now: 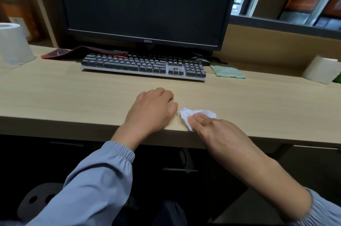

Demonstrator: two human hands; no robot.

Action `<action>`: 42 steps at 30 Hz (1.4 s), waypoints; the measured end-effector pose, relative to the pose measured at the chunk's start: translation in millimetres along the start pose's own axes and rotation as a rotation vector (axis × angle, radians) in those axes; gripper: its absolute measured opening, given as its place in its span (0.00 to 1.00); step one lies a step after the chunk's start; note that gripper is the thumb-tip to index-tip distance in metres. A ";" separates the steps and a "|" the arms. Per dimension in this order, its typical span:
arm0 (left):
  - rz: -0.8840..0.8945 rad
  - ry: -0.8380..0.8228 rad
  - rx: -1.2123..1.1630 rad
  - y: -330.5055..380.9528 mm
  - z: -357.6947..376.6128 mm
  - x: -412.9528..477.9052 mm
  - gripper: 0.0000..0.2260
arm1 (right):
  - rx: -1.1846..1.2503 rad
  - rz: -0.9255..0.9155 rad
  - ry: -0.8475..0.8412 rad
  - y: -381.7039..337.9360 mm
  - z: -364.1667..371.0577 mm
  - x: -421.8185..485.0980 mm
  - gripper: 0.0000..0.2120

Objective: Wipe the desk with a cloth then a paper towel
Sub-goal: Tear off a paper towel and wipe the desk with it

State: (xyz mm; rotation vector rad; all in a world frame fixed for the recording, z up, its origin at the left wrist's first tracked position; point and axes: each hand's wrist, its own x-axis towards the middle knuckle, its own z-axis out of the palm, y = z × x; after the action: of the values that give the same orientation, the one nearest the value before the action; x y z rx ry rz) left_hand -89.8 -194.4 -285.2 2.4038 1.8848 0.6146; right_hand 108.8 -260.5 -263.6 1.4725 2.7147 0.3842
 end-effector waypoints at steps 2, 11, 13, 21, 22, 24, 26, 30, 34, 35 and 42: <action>0.003 0.000 0.003 -0.8 1.3 0.7 0.18 | 0.025 -0.038 0.007 4.4 -6.7 4.8 0.25; 0.005 0.016 -0.008 -4.0 3.3 1.9 0.19 | -0.075 -0.039 0.042 36.4 4.2 81.7 0.28; 0.003 0.013 -0.016 -4.2 2.9 2.4 0.19 | -0.107 -0.020 0.064 44.7 5.0 99.1 0.26; 0.009 0.020 -0.009 -4.2 1.8 2.4 0.19 | -0.215 0.078 -0.071 55.3 -6.0 162.3 0.15; 0.010 0.020 -0.010 -4.3 1.7 2.3 0.19 | -0.216 0.084 -0.064 52.8 -5.3 164.8 0.15; 0.005 0.015 -0.019 -5.2 1.2 1.5 0.19 | -0.213 0.085 -0.058 49.9 -2.7 165.2 0.16; 0.001 0.013 -0.025 -5.4 0.3 0.9 0.19 | -0.218 0.077 -0.062 53.9 -1.2 163.8 0.16; -0.002 0.006 -0.022 -5.5 -1.5 1.4 0.19 | -0.220 0.101 -0.095 69.2 -5.3 158.8 0.14; -0.001 0.000 -0.026 -4.8 -2.1 0.2 0.19 | -0.195 0.131 -0.108 92.1 -9.1 136.7 0.18; 0.000 0.003 -0.025 -4.5 -2.0 0.2 0.19 | -0.189 0.137 -0.113 98.3 -8.0 132.7 0.19; -0.009 0.000 -0.018 -2.6 -1.9 -0.5 0.19 | -0.057 0.162 -0.052 107.0 2.8 126.5 0.18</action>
State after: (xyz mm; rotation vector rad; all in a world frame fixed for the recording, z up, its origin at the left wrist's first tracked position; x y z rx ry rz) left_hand -92.8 -194.6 -284.2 2.3832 1.8805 0.6285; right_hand 127.3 -99.2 -230.2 1.6680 2.5310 0.4178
